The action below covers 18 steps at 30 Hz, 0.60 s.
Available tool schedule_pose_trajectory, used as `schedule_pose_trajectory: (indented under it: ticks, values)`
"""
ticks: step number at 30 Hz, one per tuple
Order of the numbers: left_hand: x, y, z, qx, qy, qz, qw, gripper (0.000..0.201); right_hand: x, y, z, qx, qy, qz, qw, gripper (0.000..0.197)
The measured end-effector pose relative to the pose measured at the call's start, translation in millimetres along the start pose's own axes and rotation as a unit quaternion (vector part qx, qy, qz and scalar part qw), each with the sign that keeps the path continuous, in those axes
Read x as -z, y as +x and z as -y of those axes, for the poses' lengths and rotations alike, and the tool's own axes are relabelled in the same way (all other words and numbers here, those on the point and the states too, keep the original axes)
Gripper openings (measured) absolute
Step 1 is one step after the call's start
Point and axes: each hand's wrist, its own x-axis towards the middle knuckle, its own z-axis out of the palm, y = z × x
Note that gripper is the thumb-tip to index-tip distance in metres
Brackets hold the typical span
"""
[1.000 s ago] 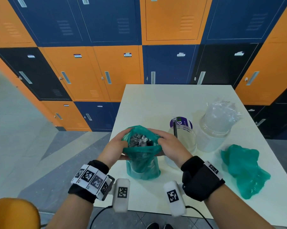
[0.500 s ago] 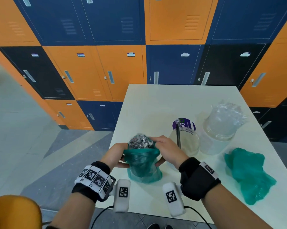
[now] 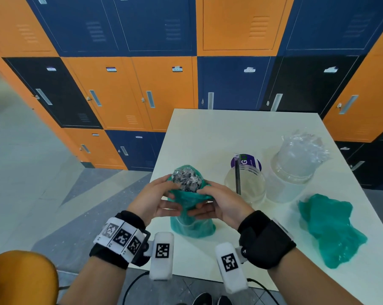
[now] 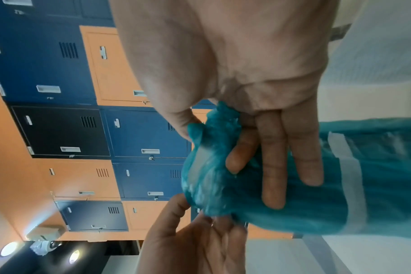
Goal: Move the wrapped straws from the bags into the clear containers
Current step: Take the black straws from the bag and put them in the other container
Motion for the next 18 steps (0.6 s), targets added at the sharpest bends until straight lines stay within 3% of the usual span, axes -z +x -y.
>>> schedule_pose_trajectory:
  ticks: [7, 11, 15, 18]
  values:
    - [12, 4, 24, -0.06, 0.015, 0.038, 0.997, 0.071, 10, -3, -22, 0.09, -0.026, -0.02, 0.995, 0.049]
    - [15, 17, 55, -0.076, 0.126, 0.001, 0.989, 0.079, 14, -2, -41, 0.05, -0.144, -0.072, 0.986, 0.05]
    - [13, 28, 70, -0.13, 0.276, -0.042, 0.952, 0.084, 16, 9, -57, 0.066, -0.264, -0.113, 0.956, 0.05]
    - [18, 34, 72, -0.198, 0.305, -0.056, 0.93, 0.106, 16, 3, -55, 0.139, -0.32, -0.14, 0.927, 0.061]
